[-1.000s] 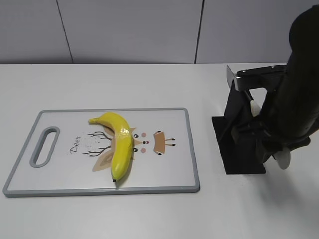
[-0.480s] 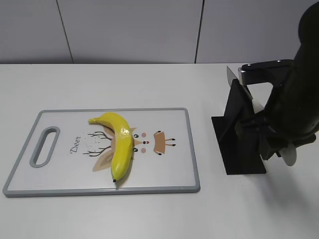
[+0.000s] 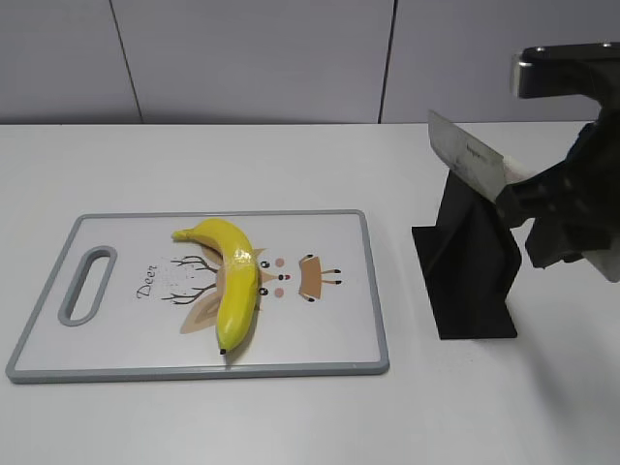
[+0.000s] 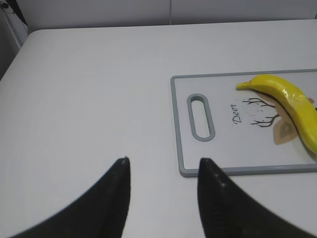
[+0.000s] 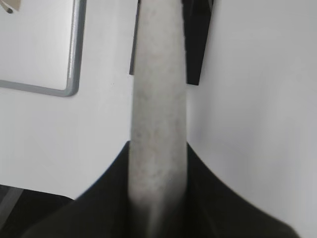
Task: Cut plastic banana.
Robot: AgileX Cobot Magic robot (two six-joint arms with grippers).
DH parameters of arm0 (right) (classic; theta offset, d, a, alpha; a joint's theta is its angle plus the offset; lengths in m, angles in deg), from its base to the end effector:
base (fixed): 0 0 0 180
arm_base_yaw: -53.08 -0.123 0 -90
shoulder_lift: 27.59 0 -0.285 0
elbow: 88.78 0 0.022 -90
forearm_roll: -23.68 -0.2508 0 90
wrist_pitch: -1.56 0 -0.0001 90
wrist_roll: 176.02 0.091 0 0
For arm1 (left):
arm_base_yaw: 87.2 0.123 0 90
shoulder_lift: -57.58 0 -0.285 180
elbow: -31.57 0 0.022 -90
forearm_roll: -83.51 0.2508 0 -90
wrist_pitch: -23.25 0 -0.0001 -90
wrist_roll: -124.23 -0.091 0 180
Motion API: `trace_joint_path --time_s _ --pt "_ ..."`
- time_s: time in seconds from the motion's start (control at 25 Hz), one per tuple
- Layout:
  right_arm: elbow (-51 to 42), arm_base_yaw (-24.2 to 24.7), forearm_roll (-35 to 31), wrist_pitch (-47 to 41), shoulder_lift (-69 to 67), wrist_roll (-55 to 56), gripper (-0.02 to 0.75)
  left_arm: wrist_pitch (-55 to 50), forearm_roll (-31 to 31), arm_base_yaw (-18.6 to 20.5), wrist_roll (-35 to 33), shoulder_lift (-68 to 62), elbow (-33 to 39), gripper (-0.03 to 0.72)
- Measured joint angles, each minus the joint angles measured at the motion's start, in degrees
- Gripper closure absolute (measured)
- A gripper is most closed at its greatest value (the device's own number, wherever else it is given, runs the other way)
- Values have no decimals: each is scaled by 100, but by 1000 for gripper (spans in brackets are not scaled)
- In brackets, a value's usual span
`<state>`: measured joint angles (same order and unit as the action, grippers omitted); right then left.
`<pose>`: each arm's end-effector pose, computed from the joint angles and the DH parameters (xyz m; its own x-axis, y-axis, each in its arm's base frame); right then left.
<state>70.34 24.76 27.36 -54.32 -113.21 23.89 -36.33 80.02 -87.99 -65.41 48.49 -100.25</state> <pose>0.2245 0.1155 0.2704 -0.9392 -0.1585 -0.3045 -0.1804 0.9826 0.0448 -0.0013 -0.0048 0.2811 -0.4383 0.1428 -0.8874 0.1218 0.9876 0.0988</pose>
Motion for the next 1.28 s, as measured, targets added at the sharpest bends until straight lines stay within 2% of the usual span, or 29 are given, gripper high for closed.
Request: trace_joint_path --time_s 0.4,0.68,1.0,1.08,1.28 --pt "513 -7 49 -276 562 -172 568 0 0 0 0 0 0 259" --pt "964 -7 34 -274 595 -1617 568 60 25 0 -11 -206 -144 259" --pt "972 -7 34 -35 584 -2076 568 1038 -252 0 -71 -2546 -914 259" --pt "972 -7 34 46 573 -2342 568 1203 -392 0 -430 -3280 -1218 259" --pt "972 -7 -175 110 515 -3921 568 1207 -1076 -199 -1802 -4672 -2253 242"
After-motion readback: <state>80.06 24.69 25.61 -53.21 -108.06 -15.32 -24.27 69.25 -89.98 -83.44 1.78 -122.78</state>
